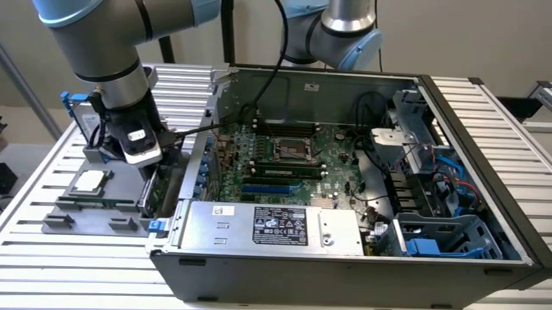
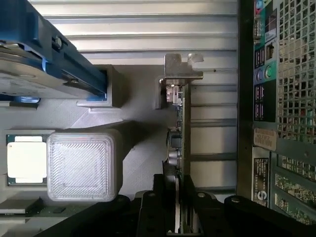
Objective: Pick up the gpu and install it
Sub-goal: 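Pick up the gpu and move the gpu toward the slot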
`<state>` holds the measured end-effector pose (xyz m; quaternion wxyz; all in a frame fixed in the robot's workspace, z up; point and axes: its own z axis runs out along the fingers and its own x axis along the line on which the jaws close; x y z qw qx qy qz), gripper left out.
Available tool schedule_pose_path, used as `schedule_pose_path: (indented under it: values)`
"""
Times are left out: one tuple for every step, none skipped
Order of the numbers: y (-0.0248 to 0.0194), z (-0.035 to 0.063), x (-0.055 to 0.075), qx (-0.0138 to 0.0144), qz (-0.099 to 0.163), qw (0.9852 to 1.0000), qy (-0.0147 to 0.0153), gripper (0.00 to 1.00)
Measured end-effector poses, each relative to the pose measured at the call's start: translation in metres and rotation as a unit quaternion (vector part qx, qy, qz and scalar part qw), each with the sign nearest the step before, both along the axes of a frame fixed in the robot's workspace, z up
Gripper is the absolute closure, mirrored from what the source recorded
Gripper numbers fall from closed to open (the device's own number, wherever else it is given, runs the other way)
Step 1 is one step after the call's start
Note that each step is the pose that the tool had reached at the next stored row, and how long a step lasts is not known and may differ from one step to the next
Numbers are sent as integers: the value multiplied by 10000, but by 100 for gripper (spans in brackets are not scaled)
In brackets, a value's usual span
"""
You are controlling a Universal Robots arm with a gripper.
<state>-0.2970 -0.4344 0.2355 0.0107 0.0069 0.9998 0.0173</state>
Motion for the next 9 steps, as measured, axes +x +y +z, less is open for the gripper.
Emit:
schedule_pose_path:
  values:
    - [0, 0, -3, 0, 56, 10000, 0, 100]
    - [0, 0, -6, 0, 111, 9999, 0, 100]
    - [0, 0, -11, 0, 163, 9999, 0, 100]
    - [0, 0, -13, 0, 199, 9998, 0, 100]
    - [0, 0, -13, 0, 208, 9998, 0, 100]
    - [0, 0, -13, 0, 208, 9998, 0, 100]
    - [0, 0, -13, 0, 208, 9998, 0, 100]
    - [0, 0, -13, 0, 209, 9998, 0, 100]
    - [0, 0, -13, 0, 208, 9998, 0, 100]
